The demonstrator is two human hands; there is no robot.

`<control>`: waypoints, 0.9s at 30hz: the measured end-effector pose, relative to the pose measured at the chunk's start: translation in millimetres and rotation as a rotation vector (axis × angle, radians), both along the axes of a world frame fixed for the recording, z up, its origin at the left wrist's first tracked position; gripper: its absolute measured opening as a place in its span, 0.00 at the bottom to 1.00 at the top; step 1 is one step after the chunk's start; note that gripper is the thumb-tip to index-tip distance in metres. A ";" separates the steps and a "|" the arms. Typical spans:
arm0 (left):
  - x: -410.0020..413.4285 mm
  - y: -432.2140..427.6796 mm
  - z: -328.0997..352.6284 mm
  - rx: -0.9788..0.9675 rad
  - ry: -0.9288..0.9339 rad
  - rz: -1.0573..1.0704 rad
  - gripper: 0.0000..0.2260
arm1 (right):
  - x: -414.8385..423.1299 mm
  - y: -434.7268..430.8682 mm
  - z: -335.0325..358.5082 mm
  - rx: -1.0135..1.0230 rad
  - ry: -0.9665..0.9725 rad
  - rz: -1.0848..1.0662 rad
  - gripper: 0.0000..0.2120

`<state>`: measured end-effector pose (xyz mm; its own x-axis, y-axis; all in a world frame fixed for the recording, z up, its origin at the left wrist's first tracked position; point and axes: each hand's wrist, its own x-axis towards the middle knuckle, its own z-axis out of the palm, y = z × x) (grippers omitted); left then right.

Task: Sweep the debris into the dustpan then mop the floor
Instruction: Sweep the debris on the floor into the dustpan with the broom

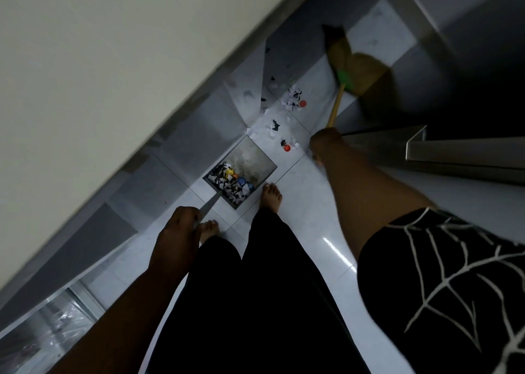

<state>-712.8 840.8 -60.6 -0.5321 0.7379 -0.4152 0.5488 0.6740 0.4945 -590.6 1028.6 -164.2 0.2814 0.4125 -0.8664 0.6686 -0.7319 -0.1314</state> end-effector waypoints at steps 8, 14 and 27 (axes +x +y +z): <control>-1.1 -5.8 2.7 -0.047 -0.022 -0.059 0.07 | 13.6 69.1 102.9 -0.153 0.293 -0.191 0.13; -10.6 -6.9 6.5 -0.011 -0.065 -0.092 0.13 | 43.1 42.1 176.0 -0.159 0.397 -0.373 0.11; -21.5 -2.1 -4.1 -0.067 -0.051 -0.118 0.16 | 53.1 73.3 257.2 0.058 0.448 -0.237 0.09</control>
<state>-734.3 838.8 -64.7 -0.4198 0.7638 -0.4903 0.6017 0.6386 0.4797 -537.5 1101.9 93.0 -0.0203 0.4337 -0.9008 0.3536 -0.8397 -0.4122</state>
